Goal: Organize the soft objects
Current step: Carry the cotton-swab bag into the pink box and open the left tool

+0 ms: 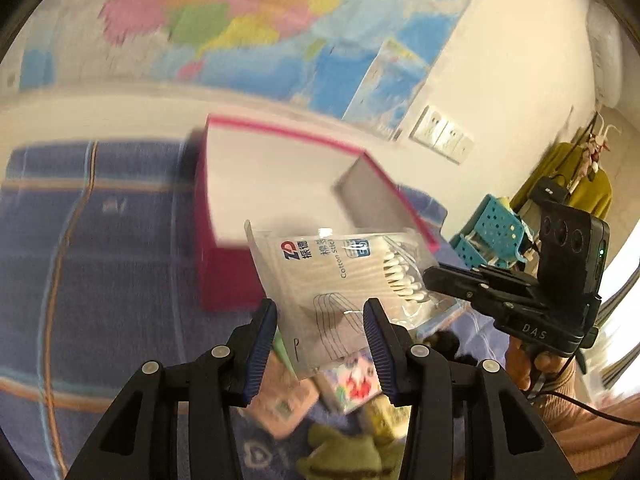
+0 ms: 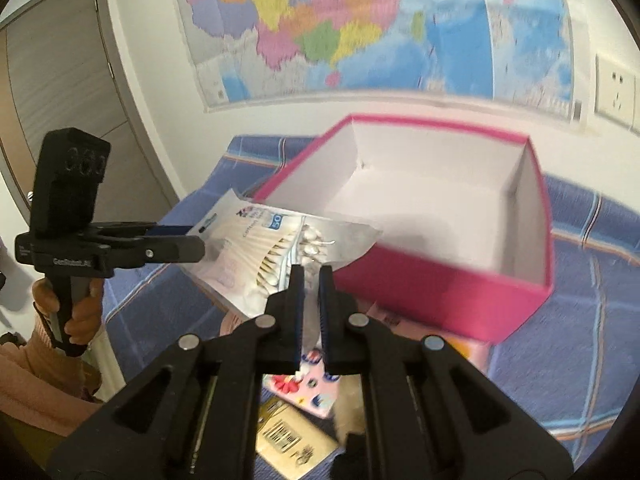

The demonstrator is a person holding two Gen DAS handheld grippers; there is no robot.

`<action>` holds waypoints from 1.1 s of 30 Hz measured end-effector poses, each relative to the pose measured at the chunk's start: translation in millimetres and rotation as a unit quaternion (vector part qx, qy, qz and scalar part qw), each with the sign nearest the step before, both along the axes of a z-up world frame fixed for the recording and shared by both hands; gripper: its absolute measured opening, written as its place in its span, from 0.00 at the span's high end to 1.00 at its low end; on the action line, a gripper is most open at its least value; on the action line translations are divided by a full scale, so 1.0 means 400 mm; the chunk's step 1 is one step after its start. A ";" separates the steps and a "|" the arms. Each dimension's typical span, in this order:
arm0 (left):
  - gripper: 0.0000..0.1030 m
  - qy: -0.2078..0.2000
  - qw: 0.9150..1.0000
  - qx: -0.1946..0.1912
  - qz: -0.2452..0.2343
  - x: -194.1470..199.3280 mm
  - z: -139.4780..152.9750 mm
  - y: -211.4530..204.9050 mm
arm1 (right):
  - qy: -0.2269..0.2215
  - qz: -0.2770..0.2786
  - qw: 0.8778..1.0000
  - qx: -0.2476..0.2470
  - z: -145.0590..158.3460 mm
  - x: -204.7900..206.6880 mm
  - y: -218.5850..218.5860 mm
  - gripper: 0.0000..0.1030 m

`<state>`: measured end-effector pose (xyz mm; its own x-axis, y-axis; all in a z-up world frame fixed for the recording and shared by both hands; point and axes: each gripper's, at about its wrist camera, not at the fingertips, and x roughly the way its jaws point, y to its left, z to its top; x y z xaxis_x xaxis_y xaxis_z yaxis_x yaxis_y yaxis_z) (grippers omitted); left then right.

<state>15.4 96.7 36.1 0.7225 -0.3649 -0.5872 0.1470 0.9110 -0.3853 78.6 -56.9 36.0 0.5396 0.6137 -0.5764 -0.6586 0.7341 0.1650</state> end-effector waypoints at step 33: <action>0.36 0.073 0.989 0.103 0.072 0.298 -0.051 -0.013 | 0.102 -0.045 0.993 -0.044 -0.108 0.354 0.050 0.71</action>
<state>134.5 91.7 15.6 0.6603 -0.1264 -0.7403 -0.0330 0.9799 -0.1968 220.0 -37.1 -7.4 0.4566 0.5098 -0.7291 -0.5486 0.8065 0.2204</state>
